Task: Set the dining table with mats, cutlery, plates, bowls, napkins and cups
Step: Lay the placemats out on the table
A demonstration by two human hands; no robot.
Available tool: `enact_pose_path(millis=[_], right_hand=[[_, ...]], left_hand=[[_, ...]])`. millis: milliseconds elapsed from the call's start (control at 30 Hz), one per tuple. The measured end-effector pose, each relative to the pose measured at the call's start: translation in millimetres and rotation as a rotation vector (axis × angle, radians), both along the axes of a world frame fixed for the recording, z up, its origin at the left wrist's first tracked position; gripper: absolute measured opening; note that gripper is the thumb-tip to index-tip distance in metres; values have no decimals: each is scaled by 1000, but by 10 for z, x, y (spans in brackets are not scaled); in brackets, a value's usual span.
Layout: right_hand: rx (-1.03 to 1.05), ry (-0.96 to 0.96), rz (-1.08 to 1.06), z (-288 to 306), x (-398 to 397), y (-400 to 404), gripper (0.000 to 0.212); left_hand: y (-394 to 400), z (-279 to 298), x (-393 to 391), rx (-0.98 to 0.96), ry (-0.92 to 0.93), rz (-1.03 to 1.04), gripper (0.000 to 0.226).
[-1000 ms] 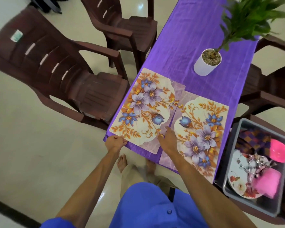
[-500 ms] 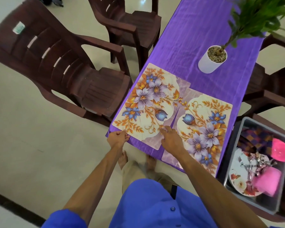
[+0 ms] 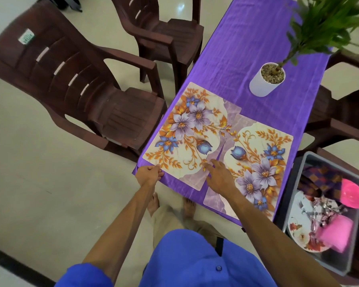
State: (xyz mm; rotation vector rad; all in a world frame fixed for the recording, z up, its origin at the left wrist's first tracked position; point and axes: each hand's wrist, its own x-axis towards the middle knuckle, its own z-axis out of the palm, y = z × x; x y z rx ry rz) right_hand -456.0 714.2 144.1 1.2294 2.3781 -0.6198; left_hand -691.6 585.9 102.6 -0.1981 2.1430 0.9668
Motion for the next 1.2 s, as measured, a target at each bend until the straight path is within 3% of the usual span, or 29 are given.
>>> enact_pose_path(millis=[400, 1200], right_hand=[[-61, -98, 79, -42, 35, 85, 70], [-62, -80, 50, -19, 40, 74, 67]], left_hand=[[30, 8, 5, -25, -8, 16, 17], [48, 32, 33, -24, 5, 56, 19]])
